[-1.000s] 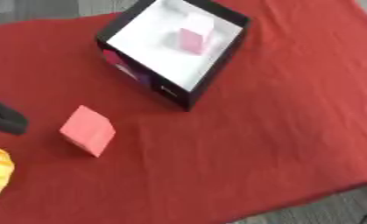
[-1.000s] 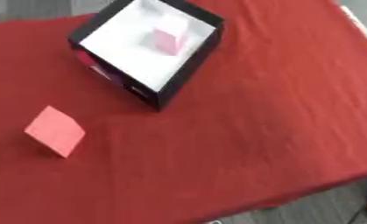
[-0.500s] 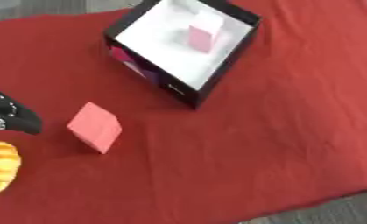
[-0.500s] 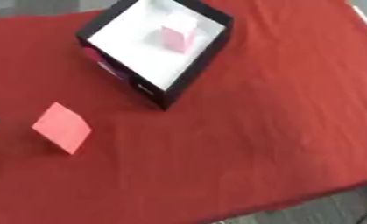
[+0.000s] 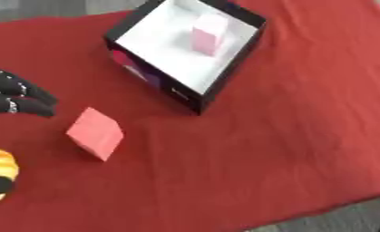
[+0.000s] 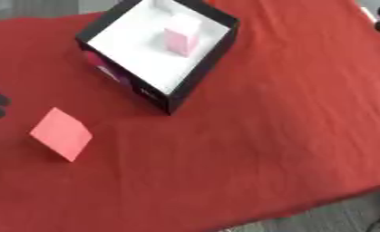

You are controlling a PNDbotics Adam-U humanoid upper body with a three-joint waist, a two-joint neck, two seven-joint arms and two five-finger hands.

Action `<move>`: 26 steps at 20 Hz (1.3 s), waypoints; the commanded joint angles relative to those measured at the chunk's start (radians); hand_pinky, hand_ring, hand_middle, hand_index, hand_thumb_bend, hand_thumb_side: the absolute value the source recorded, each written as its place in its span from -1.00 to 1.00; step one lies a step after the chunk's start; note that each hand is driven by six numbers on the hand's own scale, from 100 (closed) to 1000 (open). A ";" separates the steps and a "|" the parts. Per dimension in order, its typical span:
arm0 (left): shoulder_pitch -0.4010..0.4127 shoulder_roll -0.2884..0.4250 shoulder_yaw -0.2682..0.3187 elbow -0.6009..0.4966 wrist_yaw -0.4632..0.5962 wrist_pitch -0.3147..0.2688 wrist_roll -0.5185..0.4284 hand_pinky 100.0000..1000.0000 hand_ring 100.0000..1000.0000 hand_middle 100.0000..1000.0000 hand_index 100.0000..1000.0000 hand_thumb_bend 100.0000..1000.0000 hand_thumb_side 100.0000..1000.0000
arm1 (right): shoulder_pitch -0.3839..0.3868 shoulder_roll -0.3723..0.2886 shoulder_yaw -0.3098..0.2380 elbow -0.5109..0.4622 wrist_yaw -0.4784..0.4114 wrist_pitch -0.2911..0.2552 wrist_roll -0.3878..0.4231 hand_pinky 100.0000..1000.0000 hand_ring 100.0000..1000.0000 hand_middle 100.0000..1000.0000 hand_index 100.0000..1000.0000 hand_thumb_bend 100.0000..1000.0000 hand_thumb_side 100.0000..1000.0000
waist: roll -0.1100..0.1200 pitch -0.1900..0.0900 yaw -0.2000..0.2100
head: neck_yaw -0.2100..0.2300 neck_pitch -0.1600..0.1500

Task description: Pick up objects on the table and place them in the box.

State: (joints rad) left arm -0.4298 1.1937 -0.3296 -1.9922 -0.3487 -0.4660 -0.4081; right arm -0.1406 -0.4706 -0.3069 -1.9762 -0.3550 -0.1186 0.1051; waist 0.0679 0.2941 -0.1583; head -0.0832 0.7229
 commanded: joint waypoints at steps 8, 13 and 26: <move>-0.080 -0.041 -0.031 0.081 0.014 -0.134 -0.213 0.69 0.73 0.63 0.78 0.29 -0.43 | -0.012 -0.013 -0.001 -0.013 0.010 0.005 0.018 0.70 0.65 0.57 0.75 -1.00 0.18 | -0.007 -0.001 -0.005 | -0.001 -0.027; -0.102 -0.076 -0.035 0.170 0.003 -0.145 -0.240 0.72 0.73 0.57 0.76 0.33 -0.36 | -0.011 -0.009 -0.002 -0.010 0.012 0.005 0.022 0.70 0.65 0.56 0.75 -1.00 0.18 | -0.009 -0.001 -0.006 | -0.001 -0.027; -0.171 -0.160 -0.079 0.291 0.019 -0.182 -0.298 0.74 0.75 0.58 0.76 0.46 -0.28 | -0.015 -0.003 0.001 -0.003 0.018 0.008 0.035 0.70 0.63 0.54 0.75 -1.00 0.19 | -0.009 0.000 -0.015 | 0.010 -0.030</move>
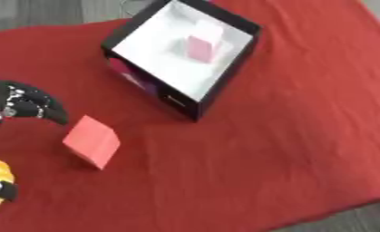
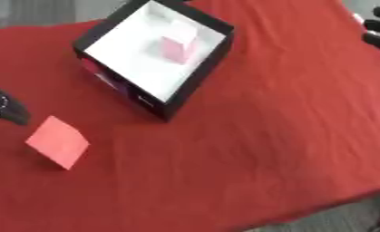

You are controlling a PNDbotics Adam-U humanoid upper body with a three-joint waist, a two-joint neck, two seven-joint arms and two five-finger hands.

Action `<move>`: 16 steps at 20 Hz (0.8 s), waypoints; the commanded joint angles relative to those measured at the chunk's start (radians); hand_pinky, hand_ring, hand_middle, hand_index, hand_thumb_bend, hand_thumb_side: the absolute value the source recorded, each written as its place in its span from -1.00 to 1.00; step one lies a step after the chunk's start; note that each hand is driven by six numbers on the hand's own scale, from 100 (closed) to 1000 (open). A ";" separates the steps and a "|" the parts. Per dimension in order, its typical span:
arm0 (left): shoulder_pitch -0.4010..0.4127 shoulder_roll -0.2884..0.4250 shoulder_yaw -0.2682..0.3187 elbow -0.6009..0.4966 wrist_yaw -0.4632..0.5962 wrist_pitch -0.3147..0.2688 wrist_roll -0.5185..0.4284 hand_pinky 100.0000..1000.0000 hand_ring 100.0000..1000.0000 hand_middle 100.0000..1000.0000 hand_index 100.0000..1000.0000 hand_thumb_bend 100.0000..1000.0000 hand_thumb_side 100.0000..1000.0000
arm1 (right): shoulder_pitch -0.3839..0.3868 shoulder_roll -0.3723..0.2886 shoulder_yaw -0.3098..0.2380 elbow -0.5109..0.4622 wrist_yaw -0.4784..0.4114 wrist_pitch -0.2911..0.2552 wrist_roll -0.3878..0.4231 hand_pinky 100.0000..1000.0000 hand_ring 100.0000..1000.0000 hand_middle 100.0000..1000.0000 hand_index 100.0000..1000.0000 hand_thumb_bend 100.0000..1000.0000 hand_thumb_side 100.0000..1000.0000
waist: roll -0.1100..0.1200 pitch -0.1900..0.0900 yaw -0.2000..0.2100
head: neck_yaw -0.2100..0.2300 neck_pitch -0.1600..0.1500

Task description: Pick up objects on the table and place them in the box.

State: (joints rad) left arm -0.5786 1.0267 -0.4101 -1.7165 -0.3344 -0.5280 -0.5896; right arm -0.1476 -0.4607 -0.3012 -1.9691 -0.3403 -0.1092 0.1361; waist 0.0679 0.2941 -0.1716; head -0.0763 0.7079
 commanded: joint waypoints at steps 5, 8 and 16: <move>-0.058 -0.027 -0.017 0.049 0.013 -0.148 -0.129 0.73 0.75 0.58 0.76 0.44 -0.30 | -0.010 -0.011 -0.004 -0.007 0.006 0.002 0.010 0.70 0.63 0.54 0.75 -1.00 0.20 | -0.007 0.001 -0.006 | 0.004 -0.017; -0.080 -0.047 -0.026 0.064 0.012 -0.161 -0.136 0.73 0.75 0.58 0.76 0.44 -0.32 | -0.012 -0.010 -0.004 -0.005 0.006 0.005 0.012 0.70 0.62 0.54 0.75 -1.00 0.21 | -0.006 0.001 -0.007 | 0.005 -0.017; -0.112 -0.094 -0.060 0.103 0.000 -0.188 -0.180 0.73 0.75 0.59 0.76 0.42 -0.32 | -0.015 -0.009 -0.005 -0.004 0.004 0.006 0.016 0.70 0.62 0.53 0.75 -1.00 0.21 | -0.007 0.002 -0.010 | 0.008 -0.020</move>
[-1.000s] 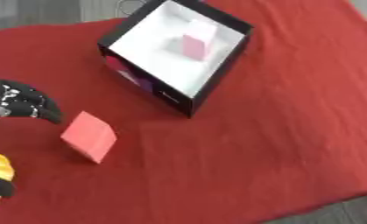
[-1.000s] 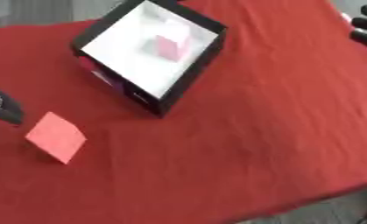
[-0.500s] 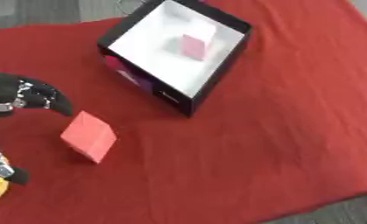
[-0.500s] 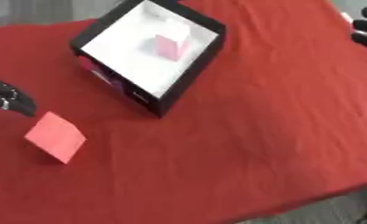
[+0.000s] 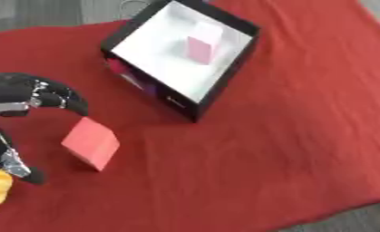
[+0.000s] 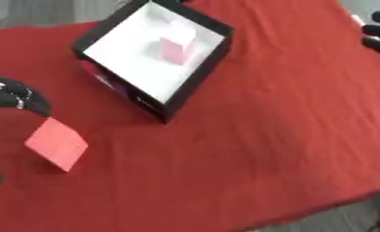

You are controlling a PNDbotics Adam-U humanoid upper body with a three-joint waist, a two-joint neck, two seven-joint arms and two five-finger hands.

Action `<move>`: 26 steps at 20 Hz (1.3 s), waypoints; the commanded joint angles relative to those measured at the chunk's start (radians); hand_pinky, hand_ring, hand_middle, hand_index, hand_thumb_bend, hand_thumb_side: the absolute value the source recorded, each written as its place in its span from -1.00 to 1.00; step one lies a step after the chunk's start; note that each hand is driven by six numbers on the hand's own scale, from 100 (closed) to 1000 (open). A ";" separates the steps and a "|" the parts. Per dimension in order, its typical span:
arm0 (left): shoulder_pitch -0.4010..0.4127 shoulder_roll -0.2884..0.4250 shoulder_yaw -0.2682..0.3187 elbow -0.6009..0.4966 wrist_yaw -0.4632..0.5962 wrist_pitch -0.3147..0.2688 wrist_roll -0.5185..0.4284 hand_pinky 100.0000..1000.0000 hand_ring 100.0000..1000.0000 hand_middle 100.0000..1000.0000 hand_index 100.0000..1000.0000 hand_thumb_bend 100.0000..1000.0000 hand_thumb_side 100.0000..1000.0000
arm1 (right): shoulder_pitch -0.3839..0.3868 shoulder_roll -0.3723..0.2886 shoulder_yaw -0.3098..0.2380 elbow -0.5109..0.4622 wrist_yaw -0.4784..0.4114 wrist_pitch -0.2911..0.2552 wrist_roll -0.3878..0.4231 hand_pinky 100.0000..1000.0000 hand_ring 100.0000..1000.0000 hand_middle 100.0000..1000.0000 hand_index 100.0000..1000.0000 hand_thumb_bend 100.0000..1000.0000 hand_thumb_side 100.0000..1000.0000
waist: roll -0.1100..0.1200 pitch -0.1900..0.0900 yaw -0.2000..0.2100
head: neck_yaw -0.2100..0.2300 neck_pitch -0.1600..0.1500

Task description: Pick up objects on the table and place them in the box.

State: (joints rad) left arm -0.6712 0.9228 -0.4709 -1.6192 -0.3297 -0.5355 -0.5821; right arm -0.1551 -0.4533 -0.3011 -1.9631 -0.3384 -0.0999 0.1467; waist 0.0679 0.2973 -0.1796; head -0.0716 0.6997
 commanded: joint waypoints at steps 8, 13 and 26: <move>-0.028 -0.020 -0.018 0.045 -0.019 -0.207 -0.222 0.73 0.74 0.57 0.74 0.34 -0.28 | -0.009 -0.014 -0.006 -0.008 0.005 -0.005 0.010 0.71 0.62 0.53 0.75 -1.00 0.23 | -0.009 0.003 -0.005 | 0.005 -0.014; -0.031 -0.031 -0.024 0.056 -0.025 -0.223 -0.233 0.71 0.71 0.53 0.71 0.32 -0.36 | -0.010 -0.013 -0.006 -0.007 0.005 -0.006 0.011 0.71 0.62 0.53 0.75 -1.00 0.25 | -0.008 0.004 -0.007 | 0.006 -0.016; -0.034 -0.051 -0.025 0.073 0.029 -0.200 -0.213 0.47 0.30 -0.14 0.33 -0.18 -1.00 | -0.009 -0.010 -0.008 -0.003 0.008 -0.007 0.014 0.71 0.63 0.53 0.76 -1.00 0.26 | -0.009 0.005 -0.011 | 0.007 -0.013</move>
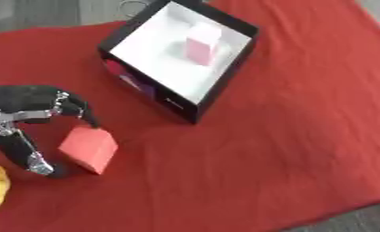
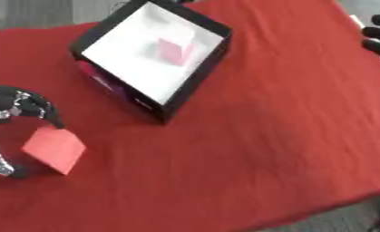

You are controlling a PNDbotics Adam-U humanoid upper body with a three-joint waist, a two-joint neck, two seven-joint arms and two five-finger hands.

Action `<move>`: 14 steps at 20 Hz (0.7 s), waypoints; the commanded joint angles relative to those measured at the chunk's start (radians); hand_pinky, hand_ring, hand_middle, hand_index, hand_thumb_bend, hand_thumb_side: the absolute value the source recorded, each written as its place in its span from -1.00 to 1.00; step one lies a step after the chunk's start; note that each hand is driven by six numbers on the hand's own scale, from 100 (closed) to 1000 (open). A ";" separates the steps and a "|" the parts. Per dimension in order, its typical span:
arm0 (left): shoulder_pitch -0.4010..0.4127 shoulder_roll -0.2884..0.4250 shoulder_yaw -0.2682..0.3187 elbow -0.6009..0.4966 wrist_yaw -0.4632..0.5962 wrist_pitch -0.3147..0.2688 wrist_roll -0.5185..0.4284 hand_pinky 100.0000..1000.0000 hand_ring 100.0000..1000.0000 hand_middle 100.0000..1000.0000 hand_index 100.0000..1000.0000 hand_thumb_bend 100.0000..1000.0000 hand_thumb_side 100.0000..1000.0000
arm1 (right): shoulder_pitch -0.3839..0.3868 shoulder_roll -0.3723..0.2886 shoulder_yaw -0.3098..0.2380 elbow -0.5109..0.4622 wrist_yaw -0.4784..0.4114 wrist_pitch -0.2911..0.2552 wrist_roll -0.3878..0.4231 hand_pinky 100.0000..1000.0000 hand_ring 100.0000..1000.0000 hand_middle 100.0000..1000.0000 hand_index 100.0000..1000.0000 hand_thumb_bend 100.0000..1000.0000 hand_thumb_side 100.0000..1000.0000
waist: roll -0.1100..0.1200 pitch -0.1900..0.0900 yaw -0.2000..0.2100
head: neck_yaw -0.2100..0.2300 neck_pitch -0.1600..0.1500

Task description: Pick up objects on the table and place them in the box.

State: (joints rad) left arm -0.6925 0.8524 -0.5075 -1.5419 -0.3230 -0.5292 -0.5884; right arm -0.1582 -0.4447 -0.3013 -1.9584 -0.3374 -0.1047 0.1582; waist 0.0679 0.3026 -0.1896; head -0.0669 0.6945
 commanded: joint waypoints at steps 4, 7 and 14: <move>-0.013 0.021 0.027 -0.016 0.053 -0.163 -0.166 0.31 0.05 -0.41 0.04 -0.34 -1.00 | -0.005 -0.019 -0.008 -0.007 0.008 -0.003 0.004 0.72 0.63 0.53 0.76 -1.00 0.26 | -0.008 -0.002 0.001 | 0.001 -0.007; -0.007 0.031 0.039 -0.034 0.069 -0.123 -0.124 0.24 -0.02 -0.47 -0.02 -0.45 -1.00 | -0.002 -0.021 -0.007 -0.007 0.008 -0.004 0.005 0.72 0.63 0.53 0.76 -1.00 0.25 | -0.008 -0.004 0.001 | 0.000 -0.005; -0.045 0.161 0.144 -0.213 0.212 -0.083 -0.048 0.22 -0.05 -0.48 -0.03 -0.24 -1.00 | 0.006 -0.044 -0.016 -0.016 -0.010 -0.012 -0.012 0.72 0.63 0.53 0.76 -1.00 0.22 | 0.001 -0.014 0.011 | -0.009 0.009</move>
State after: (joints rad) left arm -0.7179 0.9552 -0.4026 -1.7131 -0.1438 -0.5401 -0.5775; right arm -0.1484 -0.4516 -0.3052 -1.9571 -0.3396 -0.1139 0.1501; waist 0.0682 0.3026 -0.1784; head -0.0724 0.7009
